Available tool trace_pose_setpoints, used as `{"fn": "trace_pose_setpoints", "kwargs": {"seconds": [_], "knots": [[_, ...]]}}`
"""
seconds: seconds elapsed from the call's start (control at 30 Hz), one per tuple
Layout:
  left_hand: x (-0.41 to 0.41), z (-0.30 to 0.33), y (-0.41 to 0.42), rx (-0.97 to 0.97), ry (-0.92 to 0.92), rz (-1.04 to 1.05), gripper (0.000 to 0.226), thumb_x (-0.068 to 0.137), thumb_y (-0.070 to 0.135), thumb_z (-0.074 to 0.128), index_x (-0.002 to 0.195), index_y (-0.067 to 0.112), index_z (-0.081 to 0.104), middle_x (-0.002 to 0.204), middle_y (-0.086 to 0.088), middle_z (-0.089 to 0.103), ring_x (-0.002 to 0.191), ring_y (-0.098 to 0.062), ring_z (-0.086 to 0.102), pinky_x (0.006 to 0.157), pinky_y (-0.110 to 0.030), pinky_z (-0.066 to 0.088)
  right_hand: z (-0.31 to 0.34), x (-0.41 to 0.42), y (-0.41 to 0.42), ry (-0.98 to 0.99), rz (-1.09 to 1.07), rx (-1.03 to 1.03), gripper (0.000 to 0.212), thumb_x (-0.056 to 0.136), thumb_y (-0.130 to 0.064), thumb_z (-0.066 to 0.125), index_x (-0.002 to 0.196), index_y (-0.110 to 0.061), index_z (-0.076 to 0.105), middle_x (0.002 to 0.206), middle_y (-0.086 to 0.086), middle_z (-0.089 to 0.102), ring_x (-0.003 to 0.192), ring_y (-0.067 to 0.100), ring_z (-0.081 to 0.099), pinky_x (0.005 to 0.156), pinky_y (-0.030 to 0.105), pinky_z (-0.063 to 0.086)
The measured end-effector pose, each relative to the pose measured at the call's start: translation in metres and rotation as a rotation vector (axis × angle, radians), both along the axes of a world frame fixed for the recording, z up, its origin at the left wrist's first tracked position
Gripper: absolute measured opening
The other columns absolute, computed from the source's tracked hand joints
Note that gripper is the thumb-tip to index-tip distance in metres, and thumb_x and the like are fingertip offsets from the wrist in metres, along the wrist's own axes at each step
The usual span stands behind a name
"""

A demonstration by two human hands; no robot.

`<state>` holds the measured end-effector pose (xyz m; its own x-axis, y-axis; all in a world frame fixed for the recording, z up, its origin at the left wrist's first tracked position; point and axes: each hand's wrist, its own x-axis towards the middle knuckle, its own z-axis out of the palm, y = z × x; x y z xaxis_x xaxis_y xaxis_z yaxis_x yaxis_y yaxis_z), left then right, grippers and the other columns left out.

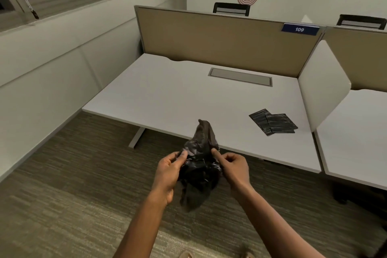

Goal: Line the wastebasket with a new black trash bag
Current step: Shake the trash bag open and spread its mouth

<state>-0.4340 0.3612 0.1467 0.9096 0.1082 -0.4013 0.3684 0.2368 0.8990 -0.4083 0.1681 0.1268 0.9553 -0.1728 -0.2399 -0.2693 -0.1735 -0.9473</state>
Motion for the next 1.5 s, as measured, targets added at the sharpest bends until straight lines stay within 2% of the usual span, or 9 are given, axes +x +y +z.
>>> {"fn": "trace_pose_setpoints", "kwargs": {"seconds": [0.13,0.33,0.47,0.6,0.83,0.97,1.13,1.27,1.5], "knots": [[0.001,-0.018,0.018,0.285,-0.041,0.297,0.014,0.100,0.028,0.065,0.097,0.021,0.076,0.093,-0.003,0.078,0.093,-0.023,0.075,0.068,-0.029,0.062,-0.002,0.001,-0.022,-0.155,0.123,-0.128,0.010,0.082,-0.022,0.088,0.082,-0.026,0.078,0.084,-0.005,0.080,0.079,0.010,0.076,0.072,0.027,0.060],[-0.002,-0.037,0.040,0.335,0.018,0.555,0.015,0.100,0.015,0.063,0.111,0.021,0.056,0.101,-0.002,0.065,0.086,-0.014,0.065,0.063,-0.022,0.049,-0.011,-0.010,-0.052,-0.334,0.461,-0.419,0.057,0.089,0.010,0.063,0.122,-0.035,0.075,0.111,-0.011,0.064,0.101,0.003,0.062,0.082,0.016,0.054],[-0.007,-0.036,0.031,0.770,-0.126,0.347,0.030,0.094,-0.005,0.056,0.088,0.024,0.053,0.097,0.001,0.059,0.085,-0.016,0.062,0.060,-0.017,0.040,-0.015,-0.009,-0.045,-0.163,0.555,-0.492,0.051,0.094,0.004,0.055,0.134,-0.025,0.068,0.116,-0.016,0.057,0.116,0.015,0.061,0.094,0.017,0.048],[-0.002,-0.021,0.022,0.825,-0.294,0.145,0.048,0.084,-0.015,0.051,0.065,0.026,0.069,0.106,0.007,0.064,0.099,-0.001,0.058,0.076,-0.010,0.040,0.008,0.006,-0.027,-0.340,0.419,-0.553,0.048,0.090,-0.006,0.055,0.134,-0.017,0.068,0.114,-0.004,0.060,0.109,0.026,0.065,0.089,0.027,0.046],[0.002,-0.040,0.020,1.204,-0.583,0.155,0.035,0.096,0.022,0.061,0.125,0.007,0.072,0.110,-0.004,0.061,0.073,-0.002,0.054,0.060,0.002,0.036,-0.015,-0.006,-0.018,-0.579,0.276,-0.866,0.087,0.088,-0.017,0.057,0.166,-0.015,0.018,0.133,0.009,0.047,0.072,0.016,0.046,0.055,0.028,0.042],[-0.017,-0.097,0.035,1.370,-0.129,-0.189,0.064,0.101,0.046,0.055,0.156,0.015,0.043,0.141,-0.001,0.046,0.093,-0.012,0.070,0.074,-0.019,0.059,-0.057,-0.021,-0.038,-0.057,0.782,-0.999,0.069,0.088,-0.041,0.063,0.152,-0.033,0.038,0.130,0.005,0.061,0.103,0.031,0.070,0.082,0.041,0.058],[-0.028,-0.112,0.033,1.412,-0.077,-0.122,0.075,0.094,0.049,0.066,0.158,0.017,0.041,0.145,-0.003,0.051,0.082,-0.011,0.072,0.058,-0.017,0.055,-0.063,-0.026,-0.044,-0.158,0.593,-0.850,0.078,0.080,-0.037,0.052,0.157,-0.033,0.039,0.150,-0.002,0.057,0.117,0.026,0.069,0.095,0.038,0.058],[-0.010,-0.108,0.036,1.373,-0.023,-0.153,0.093,0.092,0.055,0.066,0.164,0.017,0.022,0.160,-0.003,0.036,0.111,-0.018,0.069,0.080,-0.026,0.058,-0.055,-0.004,-0.040,-0.071,0.720,-0.875,0.077,0.086,-0.032,0.066,0.157,-0.035,0.036,0.151,0.000,0.056,0.124,0.026,0.064,0.099,0.037,0.053],[0.007,-0.105,0.041,1.341,-0.045,-0.204,0.109,0.085,0.055,0.075,0.166,0.019,0.012,0.166,-0.007,0.032,0.109,-0.024,0.072,0.081,-0.027,0.058,-0.047,0.018,-0.029,-0.293,0.646,-0.843,0.085,0.082,-0.038,0.062,0.161,-0.033,0.031,0.161,-0.009,0.044,0.134,0.012,0.056,0.101,0.027,0.049]]}}
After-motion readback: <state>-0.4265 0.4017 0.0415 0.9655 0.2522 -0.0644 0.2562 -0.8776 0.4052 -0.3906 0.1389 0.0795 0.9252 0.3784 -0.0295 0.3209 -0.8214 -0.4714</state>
